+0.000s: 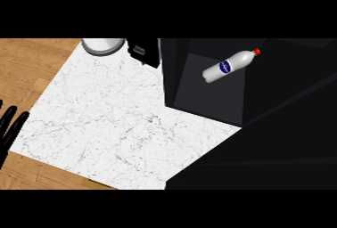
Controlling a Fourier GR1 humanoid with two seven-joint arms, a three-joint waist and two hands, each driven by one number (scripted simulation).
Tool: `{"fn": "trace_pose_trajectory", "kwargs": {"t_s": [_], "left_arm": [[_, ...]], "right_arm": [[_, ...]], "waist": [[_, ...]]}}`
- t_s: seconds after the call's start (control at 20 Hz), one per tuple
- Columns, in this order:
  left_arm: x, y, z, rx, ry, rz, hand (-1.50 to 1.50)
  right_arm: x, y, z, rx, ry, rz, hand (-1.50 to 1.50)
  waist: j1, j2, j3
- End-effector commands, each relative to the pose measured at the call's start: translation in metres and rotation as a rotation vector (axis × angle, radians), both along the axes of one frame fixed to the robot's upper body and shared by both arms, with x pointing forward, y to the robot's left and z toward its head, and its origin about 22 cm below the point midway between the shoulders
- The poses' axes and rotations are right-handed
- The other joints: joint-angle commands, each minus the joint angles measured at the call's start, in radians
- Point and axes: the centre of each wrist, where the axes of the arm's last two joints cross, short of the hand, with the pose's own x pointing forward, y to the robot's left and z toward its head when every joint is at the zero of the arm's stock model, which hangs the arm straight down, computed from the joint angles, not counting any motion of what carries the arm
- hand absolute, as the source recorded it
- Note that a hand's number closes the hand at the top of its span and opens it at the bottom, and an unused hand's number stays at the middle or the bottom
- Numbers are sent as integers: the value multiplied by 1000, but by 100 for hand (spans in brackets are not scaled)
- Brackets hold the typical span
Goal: Pick up the bottled water, place it into the cabinet and close the cabinet
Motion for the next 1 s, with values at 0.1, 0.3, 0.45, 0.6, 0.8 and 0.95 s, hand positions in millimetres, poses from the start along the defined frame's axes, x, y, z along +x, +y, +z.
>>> {"fn": "trace_pose_trajectory", "kwargs": {"t_s": [0.1,0.3,0.45,0.6,0.8,0.95], "left_arm": [[0,3,-4,-8,15,19,-150],[0,5,-4,-1,20,16,-150],[2,9,-3,8,18,23,-150],[5,7,-7,-10,20,24,-150],[-1,11,-10,-18,30,30,-150],[-3,17,-10,-25,29,51,-150]], "right_arm": [[40,17,2,-113,3,-125,150],[72,27,4,-163,34,-170,150],[97,42,10,-181,59,-211,150],[122,68,20,-184,90,-239,150],[152,106,34,-199,135,-311,150],[177,111,49,-152,93,-460,150]], "waist": [[-9,-5,5],[-12,-6,9],[-18,-9,11],[-30,-6,14],[-30,-17,18],[-41,-18,21]]}}
